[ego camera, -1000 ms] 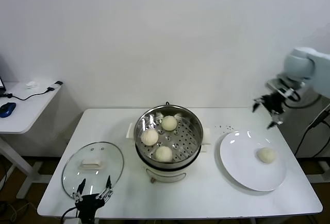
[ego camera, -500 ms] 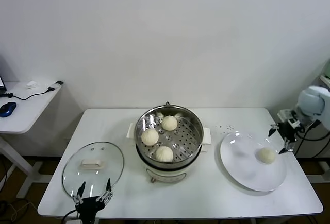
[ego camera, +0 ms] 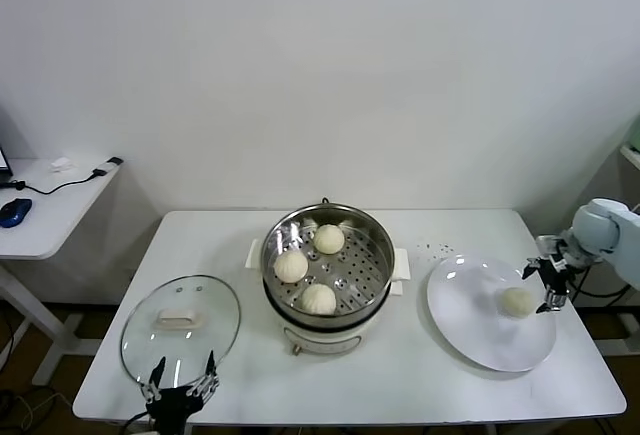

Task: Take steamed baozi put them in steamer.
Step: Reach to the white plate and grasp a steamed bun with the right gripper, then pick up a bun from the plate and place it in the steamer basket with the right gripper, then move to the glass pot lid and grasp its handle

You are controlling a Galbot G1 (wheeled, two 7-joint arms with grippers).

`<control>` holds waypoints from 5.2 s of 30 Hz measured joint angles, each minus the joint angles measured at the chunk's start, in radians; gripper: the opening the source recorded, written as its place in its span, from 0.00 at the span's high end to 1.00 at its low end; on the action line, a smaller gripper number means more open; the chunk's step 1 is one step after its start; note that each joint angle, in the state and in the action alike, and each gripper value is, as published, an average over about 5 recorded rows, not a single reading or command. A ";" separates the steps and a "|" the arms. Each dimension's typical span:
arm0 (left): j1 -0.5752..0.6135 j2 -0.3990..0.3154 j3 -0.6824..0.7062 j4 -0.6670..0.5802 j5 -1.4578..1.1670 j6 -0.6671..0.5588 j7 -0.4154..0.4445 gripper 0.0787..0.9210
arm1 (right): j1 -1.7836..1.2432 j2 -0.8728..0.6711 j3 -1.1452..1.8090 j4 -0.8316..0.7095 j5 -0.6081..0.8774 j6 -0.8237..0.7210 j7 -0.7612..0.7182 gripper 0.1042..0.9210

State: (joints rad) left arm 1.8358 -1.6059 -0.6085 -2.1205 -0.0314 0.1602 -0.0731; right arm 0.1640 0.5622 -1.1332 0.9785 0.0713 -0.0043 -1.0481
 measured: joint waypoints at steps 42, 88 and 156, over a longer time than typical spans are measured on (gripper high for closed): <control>-0.003 0.016 0.028 0.007 0.008 0.002 0.005 0.12 | 0.421 0.021 -0.321 0.258 0.310 -0.135 0.053 0.47; -0.020 0.025 0.035 0.009 -0.012 0.006 0.004 0.12 | 0.598 0.465 -0.555 0.563 0.828 -0.585 0.470 0.43; -0.037 0.172 -0.059 0.013 0.111 -0.172 -0.103 0.12 | -1.619 0.360 1.735 0.665 0.621 0.294 0.850 0.12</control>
State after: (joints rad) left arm 1.7992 -1.4342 -0.6679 -2.1071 0.0791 -0.0115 -0.1762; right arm -1.4552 0.9225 0.6023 1.6433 0.6927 0.2902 -0.1985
